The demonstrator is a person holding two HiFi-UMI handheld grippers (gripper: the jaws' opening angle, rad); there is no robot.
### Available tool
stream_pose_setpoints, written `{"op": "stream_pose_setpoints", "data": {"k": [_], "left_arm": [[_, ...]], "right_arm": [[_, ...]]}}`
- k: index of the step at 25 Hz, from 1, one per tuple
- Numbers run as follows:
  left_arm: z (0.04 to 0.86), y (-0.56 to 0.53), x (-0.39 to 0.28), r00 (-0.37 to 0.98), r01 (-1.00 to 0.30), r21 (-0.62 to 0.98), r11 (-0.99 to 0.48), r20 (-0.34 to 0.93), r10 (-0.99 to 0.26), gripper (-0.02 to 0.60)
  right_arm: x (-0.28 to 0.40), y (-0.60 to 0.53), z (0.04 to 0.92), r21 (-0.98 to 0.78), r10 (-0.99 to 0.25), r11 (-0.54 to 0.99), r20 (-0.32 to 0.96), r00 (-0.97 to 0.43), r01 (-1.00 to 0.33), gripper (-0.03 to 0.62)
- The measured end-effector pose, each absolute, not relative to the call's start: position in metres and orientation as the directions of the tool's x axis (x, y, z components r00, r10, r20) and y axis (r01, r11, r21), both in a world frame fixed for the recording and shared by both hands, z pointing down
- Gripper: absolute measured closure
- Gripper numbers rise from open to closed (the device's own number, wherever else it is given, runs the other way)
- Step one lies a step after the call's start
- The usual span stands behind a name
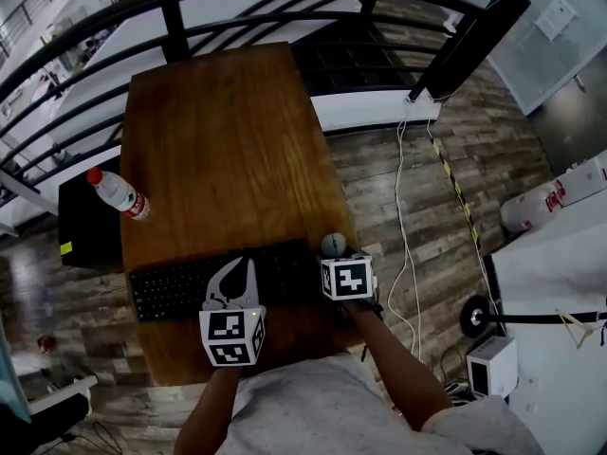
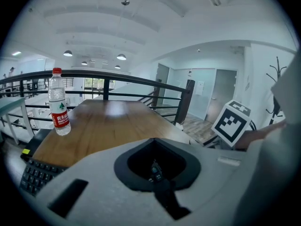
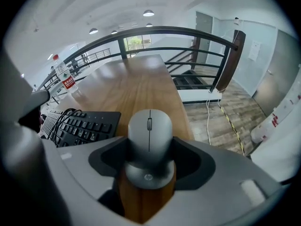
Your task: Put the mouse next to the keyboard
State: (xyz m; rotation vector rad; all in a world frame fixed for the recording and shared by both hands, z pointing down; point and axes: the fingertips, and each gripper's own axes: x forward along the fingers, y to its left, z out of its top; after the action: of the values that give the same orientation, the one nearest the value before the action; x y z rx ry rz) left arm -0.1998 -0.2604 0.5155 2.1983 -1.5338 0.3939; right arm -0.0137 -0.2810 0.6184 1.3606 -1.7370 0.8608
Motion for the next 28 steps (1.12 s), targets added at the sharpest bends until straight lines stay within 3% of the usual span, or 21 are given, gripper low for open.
{"op": "stream_pose_setpoints", "data": {"k": [14,28], "left_arm": [[0.515,-0.260,-0.209,0.361,-0.933,0.184,-0.310,0.462,-0.810,0.588],[0.498,-0.255,-0.216,0.310,-0.951,0.160,-0.266,0.438,-0.844,0.588]], "right_arm": [[-0.012,-0.279,0.625,-0.035,-0.490,0.196,0.862,-0.128,-0.980,0.289],[-0.014,-0.282,0.591,-0.107,-0.576,0.242,0.784,-0.232,-0.964,0.307]]}}
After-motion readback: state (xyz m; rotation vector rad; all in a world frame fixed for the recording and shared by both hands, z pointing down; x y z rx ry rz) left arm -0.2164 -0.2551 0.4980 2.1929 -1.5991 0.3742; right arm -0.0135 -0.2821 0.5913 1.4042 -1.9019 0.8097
